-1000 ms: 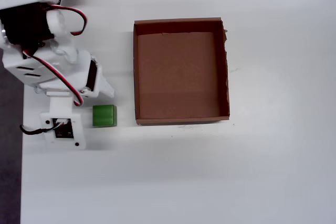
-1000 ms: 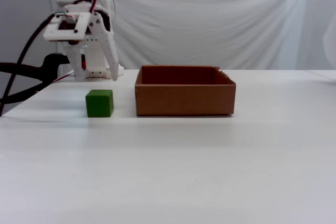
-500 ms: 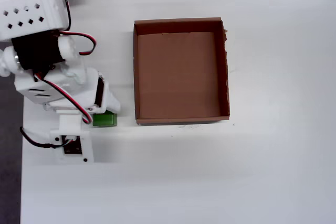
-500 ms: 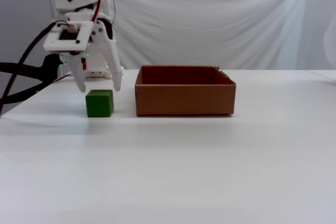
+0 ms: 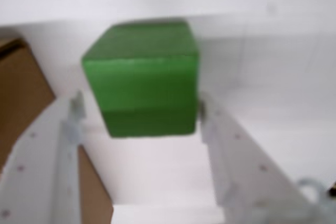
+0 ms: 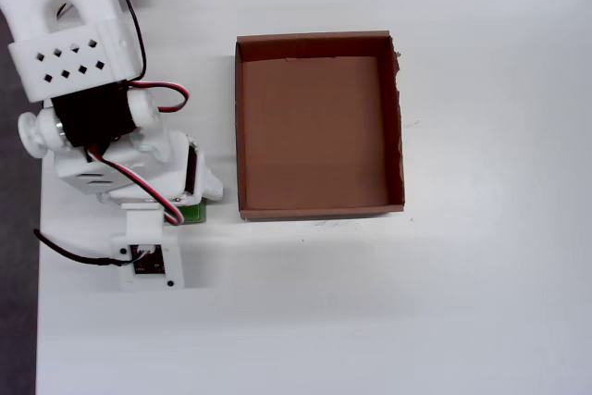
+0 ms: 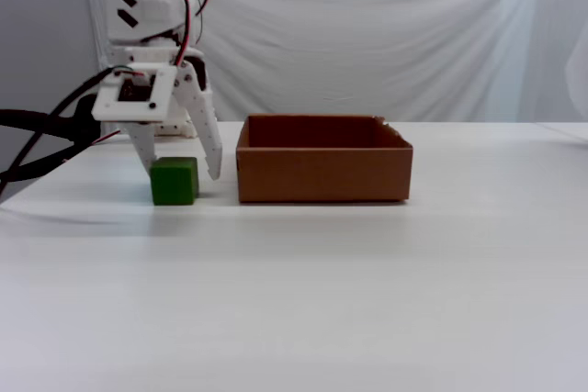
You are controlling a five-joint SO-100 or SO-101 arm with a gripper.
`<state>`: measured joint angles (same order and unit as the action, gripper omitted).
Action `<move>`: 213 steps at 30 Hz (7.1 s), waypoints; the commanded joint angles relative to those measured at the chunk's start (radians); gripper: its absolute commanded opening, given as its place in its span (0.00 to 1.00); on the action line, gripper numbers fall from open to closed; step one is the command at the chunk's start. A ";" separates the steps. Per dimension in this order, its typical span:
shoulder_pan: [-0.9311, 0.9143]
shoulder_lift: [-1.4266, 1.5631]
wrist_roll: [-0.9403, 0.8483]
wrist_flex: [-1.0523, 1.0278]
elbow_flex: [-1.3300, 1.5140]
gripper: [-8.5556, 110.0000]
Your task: Grasp a green cube and put it in a box.
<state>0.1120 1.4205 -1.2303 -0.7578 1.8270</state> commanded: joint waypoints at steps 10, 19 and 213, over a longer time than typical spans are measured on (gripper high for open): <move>0.014 0.011 -0.017 0.011 -0.064 0.25; 0.011 0.020 -0.015 0.017 -0.064 0.24; -0.222 1.764 0.212 -0.479 1.144 0.26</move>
<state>-0.1089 3.1769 -1.0262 -1.2226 2.9775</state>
